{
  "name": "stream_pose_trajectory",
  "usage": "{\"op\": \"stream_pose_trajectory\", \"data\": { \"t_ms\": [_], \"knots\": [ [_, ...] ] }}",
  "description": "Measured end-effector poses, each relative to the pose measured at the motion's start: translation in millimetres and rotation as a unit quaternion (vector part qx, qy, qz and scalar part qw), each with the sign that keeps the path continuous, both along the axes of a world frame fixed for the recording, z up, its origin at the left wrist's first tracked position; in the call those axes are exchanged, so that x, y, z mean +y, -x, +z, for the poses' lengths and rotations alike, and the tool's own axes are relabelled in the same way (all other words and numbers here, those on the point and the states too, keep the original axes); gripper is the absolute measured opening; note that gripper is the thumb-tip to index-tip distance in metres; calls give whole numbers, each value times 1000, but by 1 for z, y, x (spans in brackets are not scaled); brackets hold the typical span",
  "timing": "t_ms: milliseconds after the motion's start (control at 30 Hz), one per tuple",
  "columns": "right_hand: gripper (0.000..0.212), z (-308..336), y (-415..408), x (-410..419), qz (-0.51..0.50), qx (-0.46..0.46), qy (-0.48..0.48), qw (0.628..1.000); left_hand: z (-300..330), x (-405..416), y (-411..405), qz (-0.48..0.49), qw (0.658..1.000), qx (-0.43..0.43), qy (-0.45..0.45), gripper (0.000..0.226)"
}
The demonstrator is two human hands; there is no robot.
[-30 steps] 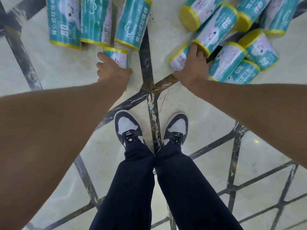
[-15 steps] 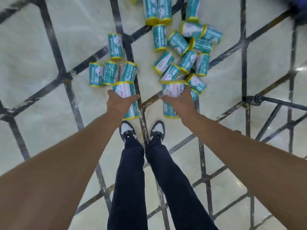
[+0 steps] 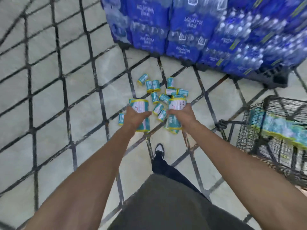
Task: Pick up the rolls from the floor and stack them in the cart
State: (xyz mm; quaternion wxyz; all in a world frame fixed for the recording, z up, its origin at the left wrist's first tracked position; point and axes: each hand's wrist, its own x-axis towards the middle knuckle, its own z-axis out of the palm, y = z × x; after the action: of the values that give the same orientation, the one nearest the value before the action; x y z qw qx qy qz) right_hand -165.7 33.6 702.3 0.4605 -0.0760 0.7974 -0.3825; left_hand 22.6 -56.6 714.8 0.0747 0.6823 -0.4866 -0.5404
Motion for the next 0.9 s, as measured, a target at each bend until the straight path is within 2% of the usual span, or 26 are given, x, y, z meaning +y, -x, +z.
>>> {"op": "stream_pose_trajectory", "data": {
  "t_ms": [67,200,267,367,467,533,733,900],
  "knots": [
    [81,23,1,30,-6,7,14,1000,20,22,2,-3,1000,16,20,110],
    [80,62,3,102,-25,17,33,999,45,77,10,-27,997,55,50,124],
    [78,75,5,142,-38,23,36,998,48,106,16,-45,996,54,49,115],
    [87,88,22,201,-51,39,27,998,58,152,43,-55,994,67,61,106],
    [74,112,40,259,-81,25,36,996,90,207,76,-96,989,85,69,83],
    [76,119,58,296,-100,12,45,994,95,240,102,-112,987,93,70,79],
    [74,123,142,408,-150,-19,73,986,73,334,210,-162,980,116,30,96],
    [73,120,235,509,-172,-16,65,983,59,433,314,-185,978,97,20,115]
  ]
}}
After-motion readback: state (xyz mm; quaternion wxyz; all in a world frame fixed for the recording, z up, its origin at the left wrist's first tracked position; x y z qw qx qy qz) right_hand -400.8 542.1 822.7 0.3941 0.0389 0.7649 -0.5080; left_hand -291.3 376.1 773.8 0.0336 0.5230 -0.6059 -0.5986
